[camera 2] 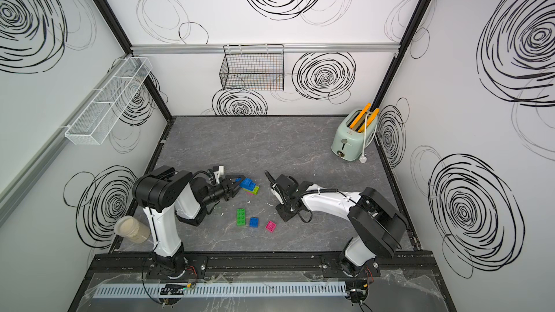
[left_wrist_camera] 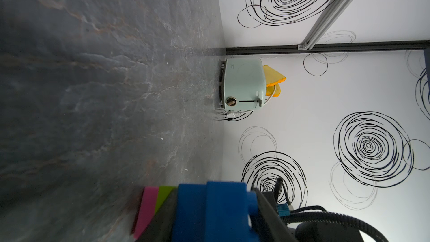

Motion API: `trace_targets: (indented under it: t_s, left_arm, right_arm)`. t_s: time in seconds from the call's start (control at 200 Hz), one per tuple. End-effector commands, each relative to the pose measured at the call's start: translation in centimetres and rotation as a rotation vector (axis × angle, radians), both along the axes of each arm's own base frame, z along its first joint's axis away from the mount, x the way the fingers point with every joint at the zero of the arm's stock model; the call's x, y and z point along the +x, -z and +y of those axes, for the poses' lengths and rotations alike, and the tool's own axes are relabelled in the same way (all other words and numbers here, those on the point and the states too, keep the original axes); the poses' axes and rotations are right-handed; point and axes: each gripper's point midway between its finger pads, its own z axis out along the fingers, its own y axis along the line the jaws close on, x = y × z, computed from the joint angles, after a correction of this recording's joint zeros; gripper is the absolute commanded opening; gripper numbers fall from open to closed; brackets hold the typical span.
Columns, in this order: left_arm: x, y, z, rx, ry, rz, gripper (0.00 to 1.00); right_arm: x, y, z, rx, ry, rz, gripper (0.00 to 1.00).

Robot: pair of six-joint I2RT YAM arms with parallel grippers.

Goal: Assemble a heart with lego
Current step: Pick up the lego brick from the center of the board.

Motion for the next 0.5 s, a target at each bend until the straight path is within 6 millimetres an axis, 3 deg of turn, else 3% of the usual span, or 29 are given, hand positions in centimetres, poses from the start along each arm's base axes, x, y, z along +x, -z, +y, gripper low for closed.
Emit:
trace_targets:
  t_s: [0.0,0.24,0.495]
  left_arm:
    - [0.4,-2.6,-0.3,-0.032,0.01,-0.132,0.44]
    - [0.3,-2.6,-0.7,-0.033,0.028,-0.139,0.44]
    - [-0.3,-2.7,-2.7,-0.036,0.11,-0.159,0.44]
  right_arm:
    - [0.3,-0.6,0.7,0.017,-0.027,-0.002,0.4]
    - [0.7,-1.4,1.3,0.031,-0.053,-0.021,0.3]
    - [1.8,-2.9,2.5,0.069,-0.102,-0.057,0.26]
